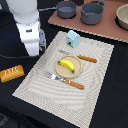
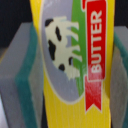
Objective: Interact with the objects in diverse but meaningful ways.
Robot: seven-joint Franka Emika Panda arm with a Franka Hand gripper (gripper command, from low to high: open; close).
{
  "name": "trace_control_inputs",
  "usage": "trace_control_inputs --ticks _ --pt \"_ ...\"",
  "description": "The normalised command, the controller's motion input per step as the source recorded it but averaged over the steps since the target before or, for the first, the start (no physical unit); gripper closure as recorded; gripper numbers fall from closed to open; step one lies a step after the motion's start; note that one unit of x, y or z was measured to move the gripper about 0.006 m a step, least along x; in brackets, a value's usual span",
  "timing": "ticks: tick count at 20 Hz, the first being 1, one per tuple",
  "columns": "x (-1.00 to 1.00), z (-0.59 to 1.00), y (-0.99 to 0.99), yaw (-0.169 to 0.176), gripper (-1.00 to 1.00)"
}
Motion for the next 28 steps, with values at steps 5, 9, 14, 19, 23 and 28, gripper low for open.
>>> trace_control_inputs --ticks 5,9,14,19,23,28 --pt "-0.15 -0.23 0.06 0.027 -1.00" --pt "-0.07 -0.15 0.08 0.024 -1.00" --pt "0.13 0.84 0.08 -0.038 -1.00" --pt "0.77 0.76 0.02 -0.060 -1.00" --pt "0.93 0.36 -0.02 -0.043 -1.00" --pt "0.91 0.21 -0.12 -0.046 -1.00"
